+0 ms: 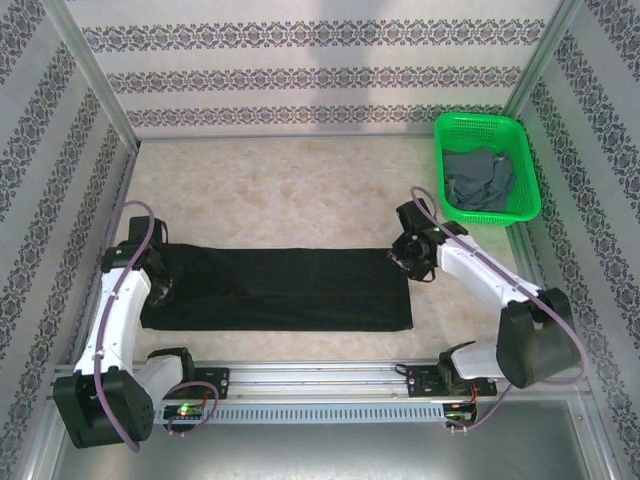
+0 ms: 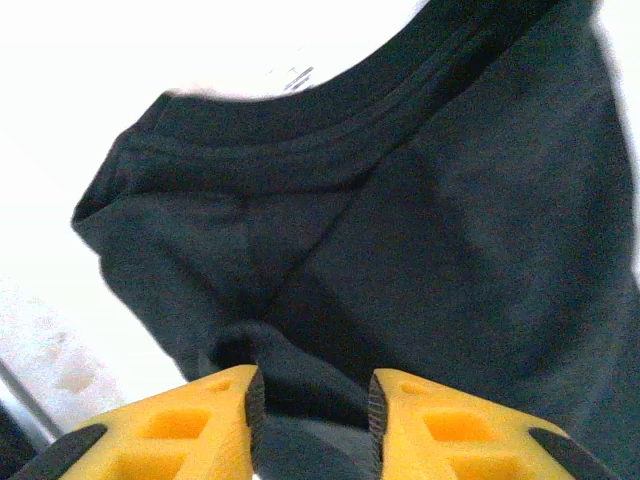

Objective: Fold and stack the t-shirts

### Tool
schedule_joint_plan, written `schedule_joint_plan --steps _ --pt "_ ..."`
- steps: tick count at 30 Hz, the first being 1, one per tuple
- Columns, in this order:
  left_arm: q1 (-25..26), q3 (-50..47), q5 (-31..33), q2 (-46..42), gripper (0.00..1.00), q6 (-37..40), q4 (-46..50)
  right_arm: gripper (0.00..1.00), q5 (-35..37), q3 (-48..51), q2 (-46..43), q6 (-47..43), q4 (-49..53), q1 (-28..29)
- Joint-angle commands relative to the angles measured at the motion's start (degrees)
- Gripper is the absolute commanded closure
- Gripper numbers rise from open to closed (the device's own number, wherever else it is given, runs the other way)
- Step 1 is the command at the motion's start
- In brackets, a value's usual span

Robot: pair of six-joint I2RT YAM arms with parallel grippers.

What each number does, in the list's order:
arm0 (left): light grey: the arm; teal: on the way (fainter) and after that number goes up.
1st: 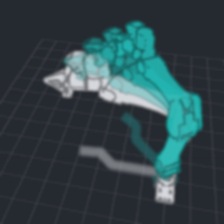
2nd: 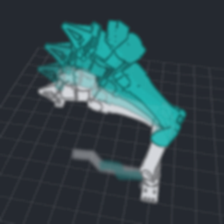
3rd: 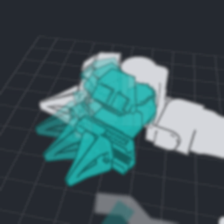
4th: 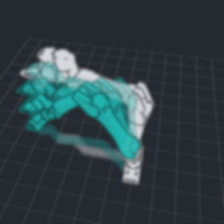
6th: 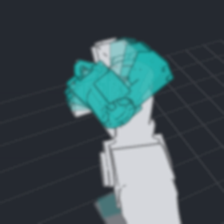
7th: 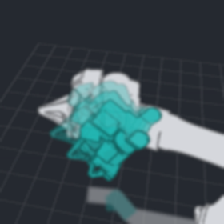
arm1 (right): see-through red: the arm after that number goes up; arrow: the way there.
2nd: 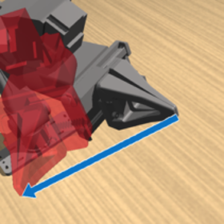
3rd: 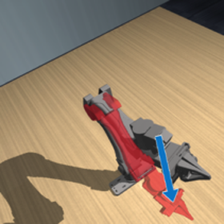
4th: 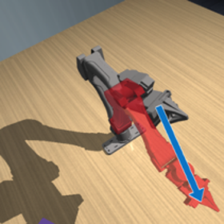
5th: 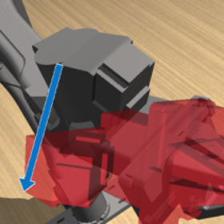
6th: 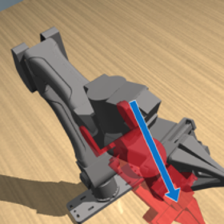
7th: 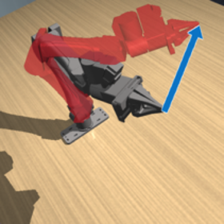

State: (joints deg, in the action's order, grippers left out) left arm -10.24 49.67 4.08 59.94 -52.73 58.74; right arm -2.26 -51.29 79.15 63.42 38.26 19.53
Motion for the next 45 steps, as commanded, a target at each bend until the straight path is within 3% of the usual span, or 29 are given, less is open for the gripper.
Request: schedule_joint_plan --steps 1,5,12,16,20,27,30,39,40,44,45 --pt "-0.6 4.8 1.1 2.8 0.56 1.3 -1.1 0.71 -3.3 -1.8 7.2 -1.7 -5.0 1.2" --pt "-1.9 8.2 0.4 7.4 0.5 4.3 -5.8 0.76 -4.8 -3.4 15.5 0.9 -6.7 1.0" --pt "-13.0 7.5 -18.7 21.8 0.39 7.3 -18.2 0.75 0.7 -10.6 22.9 4.6 4.4 -1.4" --pt "-17.6 6.7 -25.4 26.9 0.39 10.8 -24.7 0.74 1.3 -15.3 27.1 4.0 7.5 -2.4" --pt "-18.3 7.5 -33.6 33.0 0.42 16.4 -30.1 0.74 -0.7 -18.4 30.5 4.1 8.5 -3.0" --pt "-19.4 8.3 -31.5 36.4 0.54 20.8 -29.8 0.75 -0.8 -20.1 31.7 4.5 9.2 -2.9" --pt "-19.5 9.6 -27.7 37.5 0.59 22.3 -27.4 0.75 -0.6 -20.2 32.0 4.9 9.2 -3.1" --pt "-19.9 11.9 -25.3 39.4 0.61 24.4 -28.8 0.76 -0.4 -23.2 33.8 4.8 9.9 -3.8" --pt "-19.9 12.1 -25.9 39.8 0.65 24.4 -29.3 0.76 -0.5 -23.5 34.0 4.8 10.0 -3.9" --pt "-19.8 11.4 -27.8 40.6 0.99 23.4 -30.1 0.79 -0.4 -24.8 34.8 5.2 10.3 -4.0" --pt "-19.9 11.1 -27.5 40.2 1.0 23.3 -29.9 0.81 -0.2 -25.0 35.0 5.3 10.3 -4.1"
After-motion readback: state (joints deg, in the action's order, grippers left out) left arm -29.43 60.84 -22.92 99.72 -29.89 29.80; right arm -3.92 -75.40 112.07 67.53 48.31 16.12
